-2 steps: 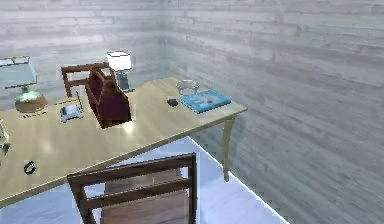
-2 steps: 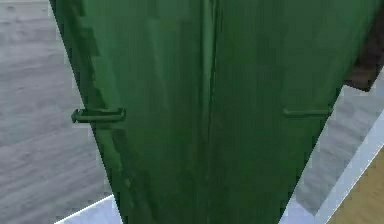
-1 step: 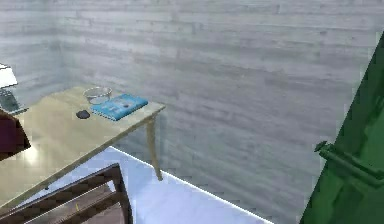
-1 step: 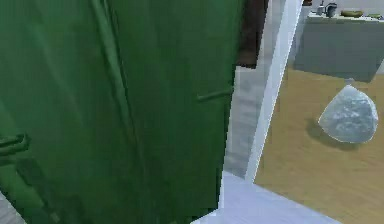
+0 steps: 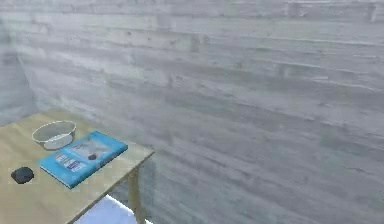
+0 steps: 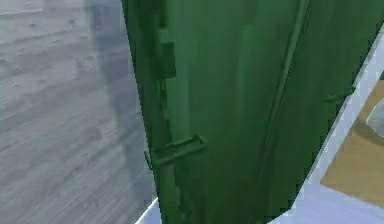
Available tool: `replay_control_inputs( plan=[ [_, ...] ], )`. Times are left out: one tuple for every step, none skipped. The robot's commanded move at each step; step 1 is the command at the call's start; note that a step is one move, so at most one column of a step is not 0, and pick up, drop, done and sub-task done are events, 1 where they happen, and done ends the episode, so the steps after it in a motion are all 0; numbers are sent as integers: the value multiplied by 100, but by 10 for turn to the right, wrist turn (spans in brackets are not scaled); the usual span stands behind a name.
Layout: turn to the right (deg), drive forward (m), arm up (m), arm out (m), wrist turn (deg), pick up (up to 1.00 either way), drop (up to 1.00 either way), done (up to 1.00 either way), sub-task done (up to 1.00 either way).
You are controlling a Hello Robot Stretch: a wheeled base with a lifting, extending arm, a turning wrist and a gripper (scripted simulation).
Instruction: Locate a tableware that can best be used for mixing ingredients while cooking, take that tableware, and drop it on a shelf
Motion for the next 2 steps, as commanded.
replay_control_inputs(
  plan=[
    [0,40,0,0,0,0,0,0,0],
    [-450,0,0,0,0,0,0,0,0]
  ],
)
